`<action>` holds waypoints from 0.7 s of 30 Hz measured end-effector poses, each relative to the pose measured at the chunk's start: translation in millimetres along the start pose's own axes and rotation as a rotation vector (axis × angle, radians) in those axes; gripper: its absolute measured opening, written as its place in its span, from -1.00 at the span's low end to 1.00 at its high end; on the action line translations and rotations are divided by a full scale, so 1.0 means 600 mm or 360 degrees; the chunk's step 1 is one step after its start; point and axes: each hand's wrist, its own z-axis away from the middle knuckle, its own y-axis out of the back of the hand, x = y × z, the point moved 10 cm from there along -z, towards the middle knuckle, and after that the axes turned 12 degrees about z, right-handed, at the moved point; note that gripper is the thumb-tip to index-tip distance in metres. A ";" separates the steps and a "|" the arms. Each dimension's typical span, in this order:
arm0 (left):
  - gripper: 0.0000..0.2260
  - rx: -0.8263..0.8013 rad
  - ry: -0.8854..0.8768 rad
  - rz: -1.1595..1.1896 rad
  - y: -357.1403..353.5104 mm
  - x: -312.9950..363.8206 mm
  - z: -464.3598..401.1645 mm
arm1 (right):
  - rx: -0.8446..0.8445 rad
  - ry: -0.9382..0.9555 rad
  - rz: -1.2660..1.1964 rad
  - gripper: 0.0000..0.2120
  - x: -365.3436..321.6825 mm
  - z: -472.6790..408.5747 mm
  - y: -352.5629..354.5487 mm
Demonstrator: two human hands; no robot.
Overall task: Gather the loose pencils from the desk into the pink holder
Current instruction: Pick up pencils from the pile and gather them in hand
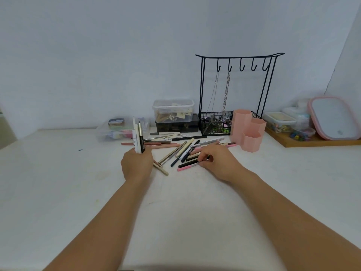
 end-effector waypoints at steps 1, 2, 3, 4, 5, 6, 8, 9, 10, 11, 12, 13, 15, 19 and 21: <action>-0.80 -0.0042 -0.0007 -0.0039 -0.005 0.001 0.001 | -0.0006 0.0006 0.0003 -0.91 -0.001 -0.001 0.000; -0.80 -0.0094 -0.0015 -0.0074 -0.011 0.001 0.001 | -0.0011 0.0009 0.0012 -0.91 -0.001 -0.001 -0.001; -0.79 -0.0146 -0.0025 -0.0099 -0.017 0.000 0.001 | -0.0015 0.0011 0.0023 -0.91 -0.002 -0.001 -0.001; -0.79 -0.0195 -0.0032 -0.0108 -0.024 -0.001 0.001 | -0.0021 0.0011 0.0031 -0.92 -0.002 -0.002 -0.001; -0.78 -0.0237 -0.0034 -0.0104 -0.029 -0.001 0.001 | -0.0028 0.0015 0.0034 -0.92 -0.002 -0.002 0.000; -0.77 -0.0275 -0.0029 -0.0099 -0.035 -0.003 0.001 | -0.0036 0.0016 0.0037 -0.92 -0.001 -0.003 -0.001; -0.74 -0.0348 -0.0008 -0.0077 -0.047 -0.006 0.003 | -0.0061 0.0021 0.0060 -0.92 -0.002 -0.004 -0.004; -0.73 -0.0376 -0.0003 -0.0066 -0.051 -0.006 0.005 | -0.0072 0.0025 0.0081 -0.93 -0.002 -0.005 -0.006; -0.73 -0.0401 0.0000 -0.0052 -0.055 -0.004 0.008 | -0.0083 0.0026 0.0101 -0.93 -0.003 -0.006 -0.006; -0.73 -0.0421 0.0001 -0.0033 -0.058 -0.003 0.011 | -0.0101 0.0024 0.0115 -0.94 -0.003 -0.006 -0.008; -0.73 -0.0436 -0.0001 -0.0015 -0.060 -0.001 0.014 | -0.0119 0.0023 0.0137 -0.94 -0.003 -0.006 -0.009; -0.73 -0.0443 -0.0008 -0.0003 -0.060 0.002 0.017 | -0.0124 0.0026 0.0162 -0.93 -0.002 -0.006 -0.008; -0.73 -0.0429 -0.0018 0.0030 -0.058 0.004 0.020 | -0.0081 0.0020 0.0162 -0.86 0.002 -0.007 -0.001; -0.72 -0.0448 -0.0014 0.0181 -0.061 0.010 0.026 | 0.0154 -0.0130 -0.0232 -0.92 0.008 -0.006 0.042; -0.74 -0.0599 0.0063 0.0327 -0.079 0.015 0.043 | 0.0206 -0.0190 -0.0710 -0.94 -0.001 -0.001 0.057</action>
